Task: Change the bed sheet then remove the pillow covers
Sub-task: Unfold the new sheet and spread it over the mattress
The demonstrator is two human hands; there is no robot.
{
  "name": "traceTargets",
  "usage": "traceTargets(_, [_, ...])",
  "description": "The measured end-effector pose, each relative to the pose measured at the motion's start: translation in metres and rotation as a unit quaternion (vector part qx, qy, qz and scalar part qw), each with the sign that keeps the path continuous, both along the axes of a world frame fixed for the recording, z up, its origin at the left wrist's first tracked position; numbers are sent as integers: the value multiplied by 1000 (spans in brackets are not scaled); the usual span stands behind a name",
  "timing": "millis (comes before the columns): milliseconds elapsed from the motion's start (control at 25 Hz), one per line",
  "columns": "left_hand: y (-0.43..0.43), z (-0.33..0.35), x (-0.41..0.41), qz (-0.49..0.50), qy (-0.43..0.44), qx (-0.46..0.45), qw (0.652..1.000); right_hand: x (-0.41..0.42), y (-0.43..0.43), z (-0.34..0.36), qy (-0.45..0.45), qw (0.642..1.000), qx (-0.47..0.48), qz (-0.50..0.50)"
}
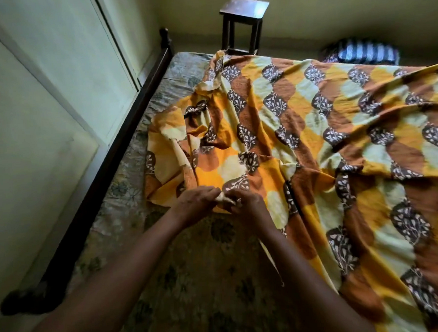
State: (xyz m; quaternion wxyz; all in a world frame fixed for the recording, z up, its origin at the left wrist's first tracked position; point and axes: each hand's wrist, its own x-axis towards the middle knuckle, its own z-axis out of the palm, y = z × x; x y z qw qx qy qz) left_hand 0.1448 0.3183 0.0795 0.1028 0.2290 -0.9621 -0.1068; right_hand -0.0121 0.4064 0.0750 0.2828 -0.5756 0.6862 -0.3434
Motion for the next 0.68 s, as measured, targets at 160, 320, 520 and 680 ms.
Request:
traceTargets(160, [26,12,44,55,-4,-22,998,-17,87,-15,111,983,47,-138])
traceTargets(320, [78,15,89,38,-81,-65,994,11,172,-21,95,959,93,-252])
traceTargets(520, [158,5,148,47,-42,-36,997,73,257,12,19,987,58,-148])
traceTargets(680, [210,-9,203,38,-63,-18,997,86,337,15,135,977,149,-66])
